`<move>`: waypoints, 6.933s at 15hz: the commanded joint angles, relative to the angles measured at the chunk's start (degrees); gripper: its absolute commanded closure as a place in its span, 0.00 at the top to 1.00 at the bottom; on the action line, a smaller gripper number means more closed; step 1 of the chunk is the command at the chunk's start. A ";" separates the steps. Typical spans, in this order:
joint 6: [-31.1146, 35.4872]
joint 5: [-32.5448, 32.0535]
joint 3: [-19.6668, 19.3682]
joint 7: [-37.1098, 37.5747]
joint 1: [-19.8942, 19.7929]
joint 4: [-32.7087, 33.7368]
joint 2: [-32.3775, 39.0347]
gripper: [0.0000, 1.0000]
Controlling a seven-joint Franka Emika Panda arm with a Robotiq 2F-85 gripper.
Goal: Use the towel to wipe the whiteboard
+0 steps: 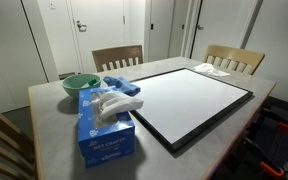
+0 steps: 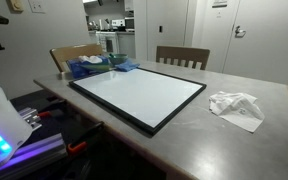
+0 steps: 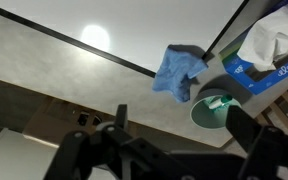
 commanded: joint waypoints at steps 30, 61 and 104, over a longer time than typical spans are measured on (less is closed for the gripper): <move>8.08 14.14 0.96 -10.86 -1.74 25.44 38.98 1.00; -1.98 1.50 -4.53 13.23 7.32 48.36 66.03 1.00; -11.51 5.33 -1.22 9.03 4.94 53.89 70.99 0.04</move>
